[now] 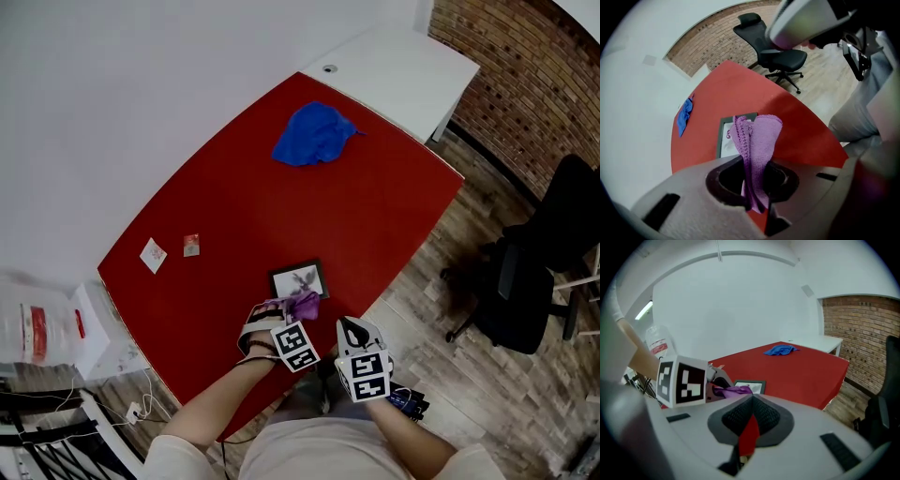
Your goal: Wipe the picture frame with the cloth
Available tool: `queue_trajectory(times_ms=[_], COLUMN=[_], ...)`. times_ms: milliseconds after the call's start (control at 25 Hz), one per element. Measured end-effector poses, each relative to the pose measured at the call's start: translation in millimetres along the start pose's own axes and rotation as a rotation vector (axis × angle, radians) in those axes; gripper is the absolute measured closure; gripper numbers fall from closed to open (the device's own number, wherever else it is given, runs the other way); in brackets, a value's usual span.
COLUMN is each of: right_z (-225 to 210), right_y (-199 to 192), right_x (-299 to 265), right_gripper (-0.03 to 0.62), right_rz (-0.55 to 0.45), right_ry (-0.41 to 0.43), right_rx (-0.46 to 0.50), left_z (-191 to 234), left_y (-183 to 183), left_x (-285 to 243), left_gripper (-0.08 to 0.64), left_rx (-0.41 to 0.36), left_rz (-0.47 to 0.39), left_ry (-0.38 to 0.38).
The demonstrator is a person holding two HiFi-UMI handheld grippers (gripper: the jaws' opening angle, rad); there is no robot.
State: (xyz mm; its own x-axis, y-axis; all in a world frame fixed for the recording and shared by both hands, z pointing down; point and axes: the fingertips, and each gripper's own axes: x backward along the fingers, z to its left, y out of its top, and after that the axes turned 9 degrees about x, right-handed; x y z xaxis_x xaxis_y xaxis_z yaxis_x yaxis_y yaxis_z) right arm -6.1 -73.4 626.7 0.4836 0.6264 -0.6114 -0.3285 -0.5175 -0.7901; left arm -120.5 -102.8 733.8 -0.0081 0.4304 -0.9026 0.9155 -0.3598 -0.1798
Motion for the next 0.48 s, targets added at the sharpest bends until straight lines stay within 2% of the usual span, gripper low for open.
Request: queue_trajectory(times_ms=[160,320,480], right_z=[-3,0,-2], right_y=[-4,-4,-9], right_x=[2,2,8], right_gripper=[0.589,0.589,0.589], right_rz=[0.008,0.009,0.014], right_ry=[-0.008,0.001,0.002], right_rx=[-0.001,0.0,-0.006], left_z=[47,83,76], left_y=[13,26,32], left_x=[-12,-32,-43], left_gripper=[0.499,0.499,0.499], left_rx=[0.076,0.057,0.032], left_rz=[-0.001,0.034,0.065], left_ry=[0.058,0.137,0.127])
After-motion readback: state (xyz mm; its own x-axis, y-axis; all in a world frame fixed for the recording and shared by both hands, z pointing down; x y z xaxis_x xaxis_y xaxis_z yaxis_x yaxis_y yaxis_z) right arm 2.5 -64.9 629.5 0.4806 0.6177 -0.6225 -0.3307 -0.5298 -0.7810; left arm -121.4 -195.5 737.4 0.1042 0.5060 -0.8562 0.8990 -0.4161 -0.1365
